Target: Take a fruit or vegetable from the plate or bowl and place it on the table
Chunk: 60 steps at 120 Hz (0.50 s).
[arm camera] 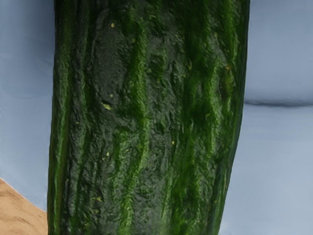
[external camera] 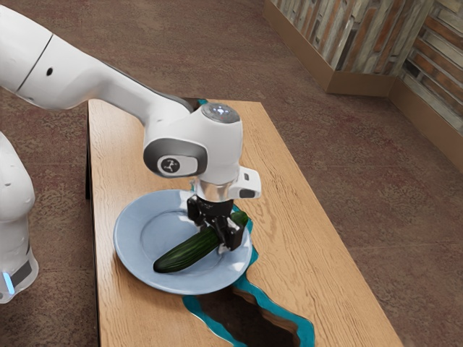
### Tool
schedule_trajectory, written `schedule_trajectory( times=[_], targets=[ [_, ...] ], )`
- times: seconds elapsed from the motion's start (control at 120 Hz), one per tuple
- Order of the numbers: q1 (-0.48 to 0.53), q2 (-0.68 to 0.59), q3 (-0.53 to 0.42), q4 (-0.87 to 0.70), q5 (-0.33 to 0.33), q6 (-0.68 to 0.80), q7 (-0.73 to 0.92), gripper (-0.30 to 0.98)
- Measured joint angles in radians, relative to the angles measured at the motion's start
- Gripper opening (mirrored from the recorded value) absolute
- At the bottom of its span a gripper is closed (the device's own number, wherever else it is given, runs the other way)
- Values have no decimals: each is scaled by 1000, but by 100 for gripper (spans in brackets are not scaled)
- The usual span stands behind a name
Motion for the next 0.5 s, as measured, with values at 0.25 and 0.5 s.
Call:
schedule_trajectory(
  times=[0.25, 0.5],
  targets=[
    [-1, -5, -4, 3, 8, 12, -22, 17],
    [-2, 12, -5, 175, 118, 14, -41, 16]
  ],
)
